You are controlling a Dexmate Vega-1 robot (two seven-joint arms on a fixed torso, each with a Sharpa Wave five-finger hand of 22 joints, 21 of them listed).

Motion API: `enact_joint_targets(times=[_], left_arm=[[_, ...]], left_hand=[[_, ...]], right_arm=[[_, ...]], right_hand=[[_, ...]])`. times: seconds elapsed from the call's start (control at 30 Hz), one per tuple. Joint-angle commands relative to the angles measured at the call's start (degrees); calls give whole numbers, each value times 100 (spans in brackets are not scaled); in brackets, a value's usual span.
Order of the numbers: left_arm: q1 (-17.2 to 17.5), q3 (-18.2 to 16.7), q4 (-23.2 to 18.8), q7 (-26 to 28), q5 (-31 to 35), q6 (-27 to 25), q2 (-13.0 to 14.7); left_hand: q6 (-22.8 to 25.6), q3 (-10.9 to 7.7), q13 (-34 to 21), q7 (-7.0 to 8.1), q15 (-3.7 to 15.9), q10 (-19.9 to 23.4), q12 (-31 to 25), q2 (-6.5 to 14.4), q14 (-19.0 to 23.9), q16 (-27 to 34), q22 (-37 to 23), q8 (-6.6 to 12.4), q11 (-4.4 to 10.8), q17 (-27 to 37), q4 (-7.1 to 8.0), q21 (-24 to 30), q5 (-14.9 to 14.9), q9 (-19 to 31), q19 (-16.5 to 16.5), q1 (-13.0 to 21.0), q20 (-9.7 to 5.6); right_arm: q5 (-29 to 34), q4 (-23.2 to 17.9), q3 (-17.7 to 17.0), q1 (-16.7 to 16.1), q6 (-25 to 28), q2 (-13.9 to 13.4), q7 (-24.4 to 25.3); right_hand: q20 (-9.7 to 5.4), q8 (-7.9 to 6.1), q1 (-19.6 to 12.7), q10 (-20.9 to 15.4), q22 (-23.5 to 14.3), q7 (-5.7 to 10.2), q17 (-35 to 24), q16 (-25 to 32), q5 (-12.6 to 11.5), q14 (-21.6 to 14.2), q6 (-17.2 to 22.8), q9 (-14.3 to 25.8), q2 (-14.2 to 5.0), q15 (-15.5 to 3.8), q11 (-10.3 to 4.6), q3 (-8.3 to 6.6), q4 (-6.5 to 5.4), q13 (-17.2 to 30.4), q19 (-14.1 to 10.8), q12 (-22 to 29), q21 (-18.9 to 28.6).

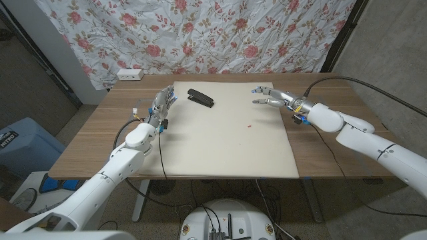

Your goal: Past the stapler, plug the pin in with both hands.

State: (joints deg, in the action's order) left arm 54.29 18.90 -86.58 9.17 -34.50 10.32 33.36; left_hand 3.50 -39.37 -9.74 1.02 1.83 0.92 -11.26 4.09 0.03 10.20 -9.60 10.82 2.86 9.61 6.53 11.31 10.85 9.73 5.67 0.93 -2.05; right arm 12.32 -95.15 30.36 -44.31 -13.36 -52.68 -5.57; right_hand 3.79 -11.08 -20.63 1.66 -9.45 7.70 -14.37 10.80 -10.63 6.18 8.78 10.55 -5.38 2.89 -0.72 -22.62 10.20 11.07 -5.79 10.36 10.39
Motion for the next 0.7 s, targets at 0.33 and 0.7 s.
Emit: enact_joint_targets(times=[0.33, 0.7], left_arm=[[97, 9, -158, 99, 16, -119, 63], [60, 39, -148, 69, 20, -160, 60]], left_hand=[[62, -5, -10, 38, 42, 30, 7, 383, 59, 24, -18, -5, 35, 15, -17, -1, 41, 16, 44, -2, -96], [89, -4, -11, 51, 38, 30, 17, 391, 65, 19, -19, -7, 22, 18, -1, -3, 42, 17, 53, -12, -89]], right_arm=[[706, -1363, 145, 77, 1421, -384, -948], [1241, -1679, 300, 201, 1669, -472, -1278]], right_hand=[[260, -114, -578, 167, -22, 101, 50, 63, -220, 35, 129, 39, 116, 303, 143, -214, 89, 30, 20, 54, 28], [263, -174, -969, 194, -8, 14, 80, 119, -310, -67, 188, 72, 249, 366, 262, -353, 100, 53, -113, 80, 55]])
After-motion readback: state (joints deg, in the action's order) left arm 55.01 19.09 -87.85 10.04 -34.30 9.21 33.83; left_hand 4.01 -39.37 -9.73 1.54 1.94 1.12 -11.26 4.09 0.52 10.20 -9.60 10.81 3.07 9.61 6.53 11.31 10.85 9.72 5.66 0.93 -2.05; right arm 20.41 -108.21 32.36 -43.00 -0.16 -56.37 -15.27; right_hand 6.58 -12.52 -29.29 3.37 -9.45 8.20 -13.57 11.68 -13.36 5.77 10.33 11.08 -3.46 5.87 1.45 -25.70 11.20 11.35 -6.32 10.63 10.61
